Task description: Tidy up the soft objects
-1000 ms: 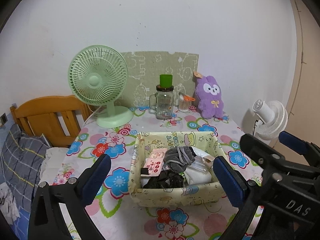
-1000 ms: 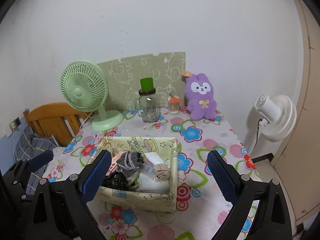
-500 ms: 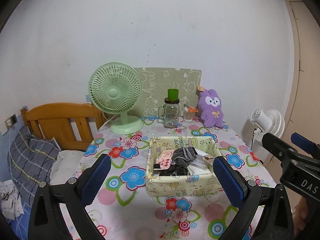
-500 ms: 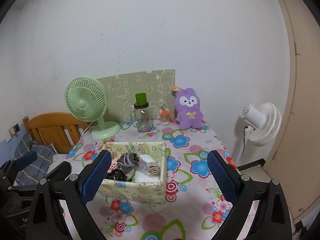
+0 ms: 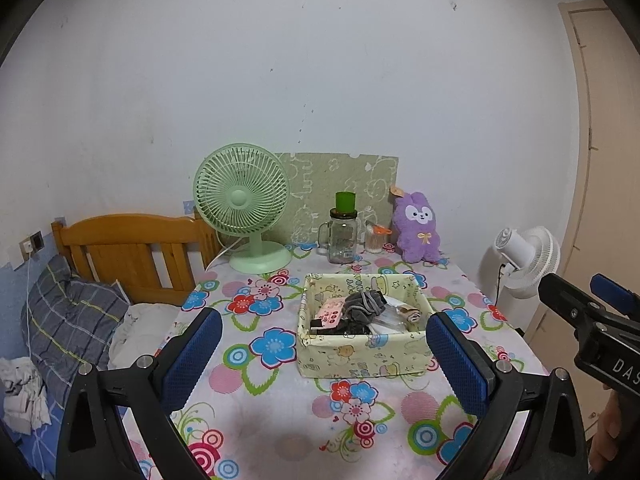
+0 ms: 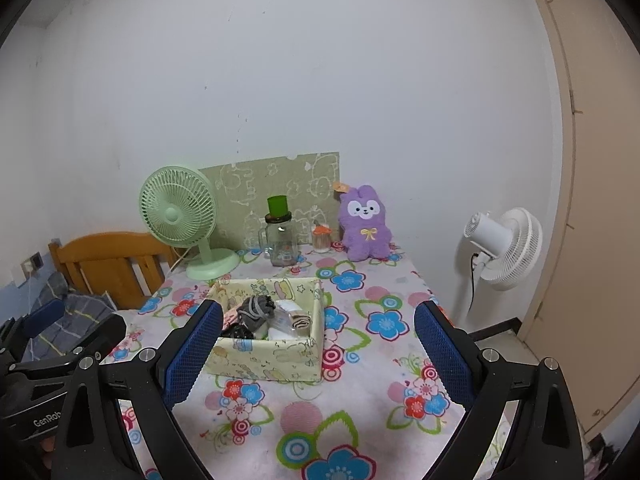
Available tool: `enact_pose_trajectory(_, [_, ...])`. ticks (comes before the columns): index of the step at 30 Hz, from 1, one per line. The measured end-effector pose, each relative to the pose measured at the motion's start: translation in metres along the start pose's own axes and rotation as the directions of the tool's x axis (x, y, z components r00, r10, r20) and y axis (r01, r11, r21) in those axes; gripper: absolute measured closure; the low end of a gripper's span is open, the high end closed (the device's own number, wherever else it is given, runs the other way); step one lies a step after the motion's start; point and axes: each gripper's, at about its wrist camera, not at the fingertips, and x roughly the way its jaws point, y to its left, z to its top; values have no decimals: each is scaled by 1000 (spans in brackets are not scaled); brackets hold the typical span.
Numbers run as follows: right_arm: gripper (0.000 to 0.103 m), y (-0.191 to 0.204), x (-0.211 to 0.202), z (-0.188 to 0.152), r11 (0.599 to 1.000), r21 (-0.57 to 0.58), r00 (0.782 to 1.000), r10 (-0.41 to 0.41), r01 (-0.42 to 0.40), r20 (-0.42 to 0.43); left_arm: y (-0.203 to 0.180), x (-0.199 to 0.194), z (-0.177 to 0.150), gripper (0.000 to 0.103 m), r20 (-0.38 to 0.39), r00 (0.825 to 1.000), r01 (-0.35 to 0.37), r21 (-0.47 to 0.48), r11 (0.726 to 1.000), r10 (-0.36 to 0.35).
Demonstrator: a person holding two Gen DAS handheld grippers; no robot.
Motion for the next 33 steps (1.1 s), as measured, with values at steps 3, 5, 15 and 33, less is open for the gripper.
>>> enact_pose_trajectory(3, [5, -2, -6, -2, 1000, -1, 1000, -4, 4, 8, -1, -5, -2, 0, 3, 1000, 2, -1, 1000, -2])
enact_pose_trajectory(5, [5, -3, -10, -2, 1000, -1, 1000, -6, 6, 15, -2, -7, -2, 0, 7, 1000, 6, 1, 1000, -6])
enact_pose_trajectory(15, [5, 1, -9, -2, 1000, -14, 1000, 6, -6, 10, 0, -10, -3, 0, 17, 1000, 11, -10, 1000, -10])
enact_pose_trajectory(33, [5, 5, -5, -2, 1000, -15, 1000, 15, -15, -1, 1, -9, 0, 0, 22, 1000, 3, -21, 1000, -3])
